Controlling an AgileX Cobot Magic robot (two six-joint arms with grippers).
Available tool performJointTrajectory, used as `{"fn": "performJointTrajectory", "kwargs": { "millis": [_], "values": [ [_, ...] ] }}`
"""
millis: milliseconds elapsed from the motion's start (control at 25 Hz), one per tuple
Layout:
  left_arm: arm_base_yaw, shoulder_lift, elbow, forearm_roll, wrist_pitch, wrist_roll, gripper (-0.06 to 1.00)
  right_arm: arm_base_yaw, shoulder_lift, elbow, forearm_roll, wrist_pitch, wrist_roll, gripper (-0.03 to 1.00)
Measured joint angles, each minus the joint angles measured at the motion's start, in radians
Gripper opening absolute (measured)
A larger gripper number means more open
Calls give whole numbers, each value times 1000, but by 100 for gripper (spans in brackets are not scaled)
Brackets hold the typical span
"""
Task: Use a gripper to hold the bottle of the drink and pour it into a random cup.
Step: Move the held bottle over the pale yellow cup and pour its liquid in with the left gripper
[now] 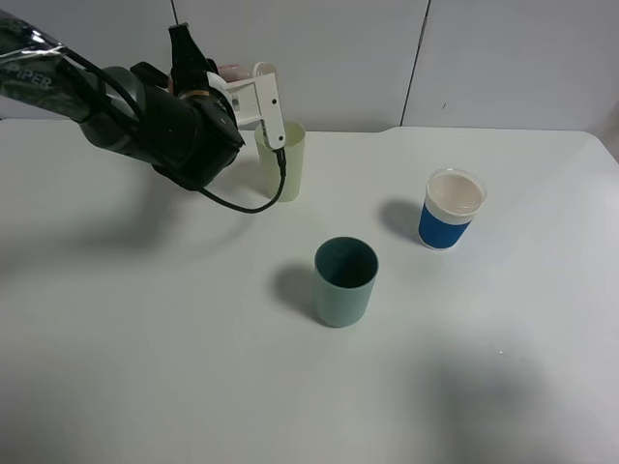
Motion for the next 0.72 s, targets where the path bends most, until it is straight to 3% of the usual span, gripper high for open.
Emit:
{"fn": "performJointTrajectory", "kwargs": {
  "millis": [720],
  "values": [
    [1,1,1,68,-26,0,36,0,0,0,0,0,0,63]
  ]
}}
